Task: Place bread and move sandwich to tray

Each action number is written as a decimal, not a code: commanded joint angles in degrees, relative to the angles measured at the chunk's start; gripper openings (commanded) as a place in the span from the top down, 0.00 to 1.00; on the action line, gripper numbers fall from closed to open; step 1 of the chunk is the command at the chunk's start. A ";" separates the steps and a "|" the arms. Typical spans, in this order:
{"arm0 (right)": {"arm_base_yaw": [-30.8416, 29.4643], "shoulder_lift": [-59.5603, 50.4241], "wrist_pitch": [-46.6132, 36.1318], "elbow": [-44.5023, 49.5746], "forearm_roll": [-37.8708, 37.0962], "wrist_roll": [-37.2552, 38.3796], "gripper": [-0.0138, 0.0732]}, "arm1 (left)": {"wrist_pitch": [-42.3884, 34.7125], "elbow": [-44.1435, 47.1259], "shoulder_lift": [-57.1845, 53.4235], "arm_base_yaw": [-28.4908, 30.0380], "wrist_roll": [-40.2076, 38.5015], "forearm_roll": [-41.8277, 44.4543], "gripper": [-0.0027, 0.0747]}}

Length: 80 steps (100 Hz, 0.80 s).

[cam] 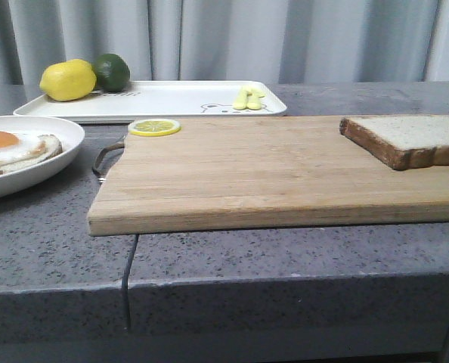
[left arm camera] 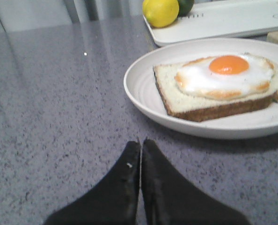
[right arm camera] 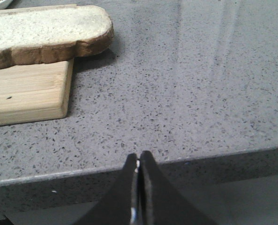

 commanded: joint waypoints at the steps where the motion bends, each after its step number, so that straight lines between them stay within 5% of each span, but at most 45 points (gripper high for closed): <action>1: -0.29 -1.18 -2.66 0.42 0.00 -0.53 0.91 | -9.56 0.87 -1.68 0.11 0.07 -0.16 0.99; 55: -0.29 -1.18 -10.83 0.42 -1.21 -0.53 0.91 | -19.25 0.87 -1.68 0.11 0.07 -0.16 0.99; 80: -0.29 -1.18 -23.33 0.42 -1.21 -0.53 0.91 | -20.50 -0.29 -1.68 0.11 -0.01 -0.27 0.99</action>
